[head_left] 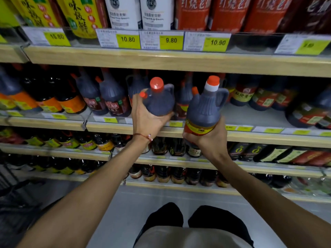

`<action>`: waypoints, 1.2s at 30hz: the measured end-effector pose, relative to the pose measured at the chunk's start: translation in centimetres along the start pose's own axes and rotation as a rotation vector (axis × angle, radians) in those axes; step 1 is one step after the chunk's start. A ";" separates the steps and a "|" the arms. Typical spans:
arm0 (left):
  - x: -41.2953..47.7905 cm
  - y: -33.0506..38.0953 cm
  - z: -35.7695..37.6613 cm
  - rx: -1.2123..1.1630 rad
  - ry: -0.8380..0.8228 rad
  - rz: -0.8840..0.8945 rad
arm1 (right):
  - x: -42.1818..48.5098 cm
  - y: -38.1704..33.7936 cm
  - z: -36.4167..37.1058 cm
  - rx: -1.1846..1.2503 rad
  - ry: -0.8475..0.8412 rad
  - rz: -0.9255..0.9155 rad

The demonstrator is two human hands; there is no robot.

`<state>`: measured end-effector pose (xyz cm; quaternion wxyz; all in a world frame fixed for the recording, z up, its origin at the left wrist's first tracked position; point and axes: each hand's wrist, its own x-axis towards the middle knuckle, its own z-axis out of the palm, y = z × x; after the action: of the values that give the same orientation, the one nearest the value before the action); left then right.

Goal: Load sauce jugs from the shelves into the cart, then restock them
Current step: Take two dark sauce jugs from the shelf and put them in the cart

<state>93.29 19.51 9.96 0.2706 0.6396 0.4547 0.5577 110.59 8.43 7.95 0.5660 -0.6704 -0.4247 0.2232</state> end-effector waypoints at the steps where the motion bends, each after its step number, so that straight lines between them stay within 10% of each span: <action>1: 0.5 -0.5 0.4 0.013 0.016 -0.001 | 0.5 0.2 0.1 0.001 0.011 -0.009; 36: 1.8 -4.9 6.3 0.051 0.106 -0.145 | 2.4 2.8 0.1 0.046 -0.023 -0.032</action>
<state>97.92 24.27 5.11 0.2694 0.5811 0.5276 0.5579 112.70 10.42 5.66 0.5798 -0.6477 -0.4367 0.2315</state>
